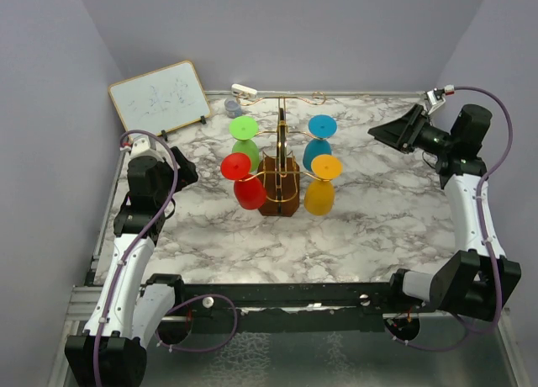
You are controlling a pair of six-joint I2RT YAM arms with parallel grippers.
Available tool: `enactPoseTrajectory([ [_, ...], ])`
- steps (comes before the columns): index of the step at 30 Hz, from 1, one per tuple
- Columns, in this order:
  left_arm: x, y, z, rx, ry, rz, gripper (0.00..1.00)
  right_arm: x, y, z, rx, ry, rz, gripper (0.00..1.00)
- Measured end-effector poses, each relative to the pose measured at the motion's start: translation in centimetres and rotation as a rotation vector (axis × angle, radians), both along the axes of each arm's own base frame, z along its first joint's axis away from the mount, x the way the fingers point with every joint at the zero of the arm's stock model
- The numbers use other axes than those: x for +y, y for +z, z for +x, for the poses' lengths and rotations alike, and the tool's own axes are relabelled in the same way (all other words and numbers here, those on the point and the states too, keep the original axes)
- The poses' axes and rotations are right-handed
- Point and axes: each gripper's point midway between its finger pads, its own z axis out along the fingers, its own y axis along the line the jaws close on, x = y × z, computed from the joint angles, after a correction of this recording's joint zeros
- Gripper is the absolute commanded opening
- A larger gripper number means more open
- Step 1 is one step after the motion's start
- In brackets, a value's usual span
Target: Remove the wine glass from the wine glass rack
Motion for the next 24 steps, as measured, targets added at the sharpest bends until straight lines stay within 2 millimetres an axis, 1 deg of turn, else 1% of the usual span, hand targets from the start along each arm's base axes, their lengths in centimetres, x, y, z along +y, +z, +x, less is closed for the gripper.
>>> enactPoseTrajectory([
  [4, 0.0, 0.0, 0.0, 0.0, 0.001, -0.001, 0.93, 0.2, 0.7, 0.1, -0.009, 0.006, -0.009, 0.68],
  [8, 0.0, 0.0, 0.0, 0.0, 0.0, -0.004, 0.93, 0.7, 0.7, 0.2, 0.002, 0.013, -0.013, 0.6],
  [11, -0.1, 0.0, 0.0, 0.0, -0.001, -0.005, 0.93, 1.3, 0.0, 0.7, 0.032, 0.027, -0.011, 0.58],
  [14, -0.1, 0.0, 0.0, 0.0, -0.002, -0.005, 0.93, 2.3, -1.5, 1.5, 0.084, 0.051, -0.007, 0.57],
  [17, -0.1, 0.0, 0.0, -0.001, -0.002, -0.005, 0.93, 3.4, -2.8, 1.9, 0.126, 0.071, -0.008, 0.57],
  [22, -0.1, 0.0, 0.0, -0.001, -0.002, -0.005, 0.93, 5.1, -3.0, 1.8, 0.133, 0.105, -0.016, 0.52],
  [24, -0.1, 0.0, 0.0, 0.0, -0.001, -0.006, 0.93, 5.8, -2.7, 2.2, 0.126, 0.115, -0.022, 0.52],
])
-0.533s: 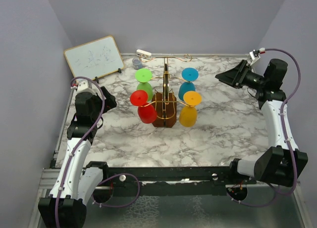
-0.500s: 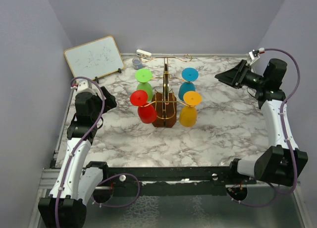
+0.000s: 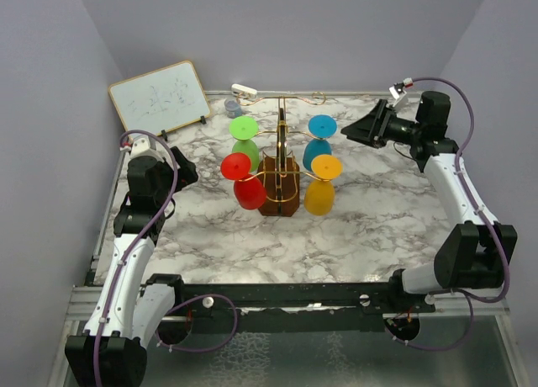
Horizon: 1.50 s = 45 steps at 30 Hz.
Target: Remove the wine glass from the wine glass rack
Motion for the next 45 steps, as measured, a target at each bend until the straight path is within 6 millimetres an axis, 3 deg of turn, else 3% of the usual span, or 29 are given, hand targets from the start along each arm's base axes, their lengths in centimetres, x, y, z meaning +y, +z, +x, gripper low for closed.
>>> enactPoseTrajectory([
  [13, 0.1, 0.0, 0.0, 0.0, 0.002, -0.001, 0.93, 1.2, 0.4, 3.6, -0.018, -0.017, -0.032, 0.46],
  [22, 0.2, 0.0, 0.0, -0.001, 0.005, -0.006, 0.93, 2.8, -0.8, 4.1, 0.012, 0.014, -0.038, 0.42],
  [25, 0.2, 0.0, 0.0, -0.001, 0.005, -0.007, 0.93, 3.2, -1.0, 4.0, 0.014, 0.021, -0.04, 0.36],
  [30, 0.1, 0.1, 0.0, -0.002, 0.002, -0.009, 0.93, 3.8, -0.7, 4.2, 0.005, 0.028, -0.044, 0.17],
  [45, 0.2, 0.1, 0.1, -0.006, 0.002, -0.015, 0.93, 3.6, 0.1, 4.7, -0.009, -0.008, -0.059, 0.01],
])
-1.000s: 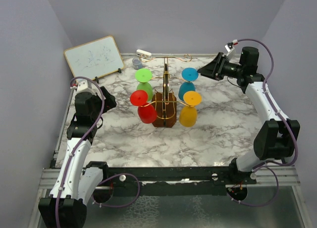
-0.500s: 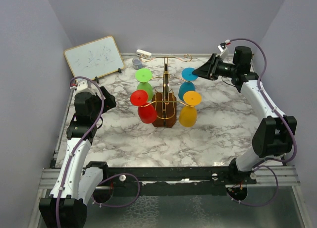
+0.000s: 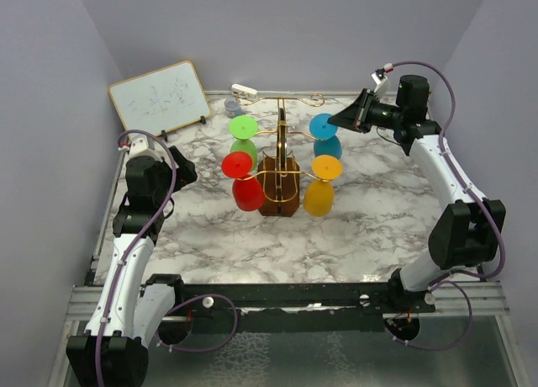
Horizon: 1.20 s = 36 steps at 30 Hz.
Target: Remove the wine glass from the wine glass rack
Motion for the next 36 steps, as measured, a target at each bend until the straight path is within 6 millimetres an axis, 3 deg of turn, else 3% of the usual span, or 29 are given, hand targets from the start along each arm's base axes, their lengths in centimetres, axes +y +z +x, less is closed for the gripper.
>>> enactPoseTrajectory([
  [15, -0.1, 0.0, 0.0, 0.0, -0.003, -0.005, 0.93, 0.1, 3.5, -1.7, -0.04, -0.012, 0.035, 0.01],
  [36, -0.3, 0.1, 0.2, -0.005, -0.011, -0.02, 0.93, 0.3, 3.6, -3.8, -0.05, 0.021, 0.052, 0.01],
])
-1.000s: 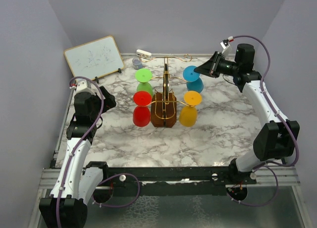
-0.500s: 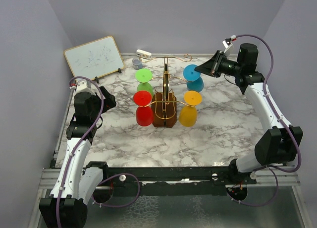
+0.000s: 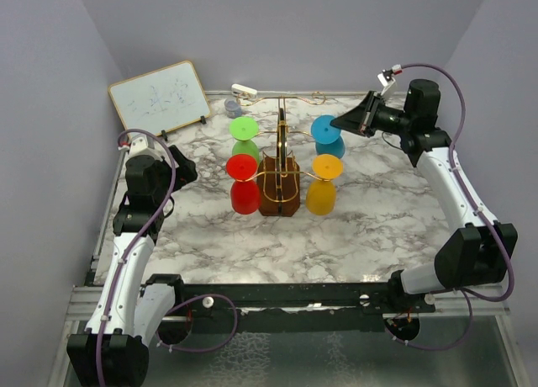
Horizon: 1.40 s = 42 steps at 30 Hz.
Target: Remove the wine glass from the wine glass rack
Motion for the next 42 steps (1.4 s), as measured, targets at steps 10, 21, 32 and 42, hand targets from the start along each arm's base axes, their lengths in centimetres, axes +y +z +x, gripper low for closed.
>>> enactPoseTrajectory([
  [10, 0.0, -0.5, 0.0, 0.012, 0.0, -0.006, 0.93, 1.8, 0.0, -0.7, -0.01, 0.051, 0.003, 0.01],
  [21, 0.1, -0.6, 0.0, 0.011, 0.0, -0.009, 0.93, 3.0, -0.8, 1.7, 0.011, 0.063, 0.005, 0.01],
  [32, 0.1, -0.5, 0.0, 0.01, 0.0, -0.01, 0.92, 2.1, 3.7, 6.0, -0.146, -0.058, -0.076, 0.01],
  [42, -1.1, 0.5, 0.4, -0.033, -0.059, -0.048, 0.84, -0.4, 6.0, 6.7, -0.393, -0.199, -0.276, 0.01],
])
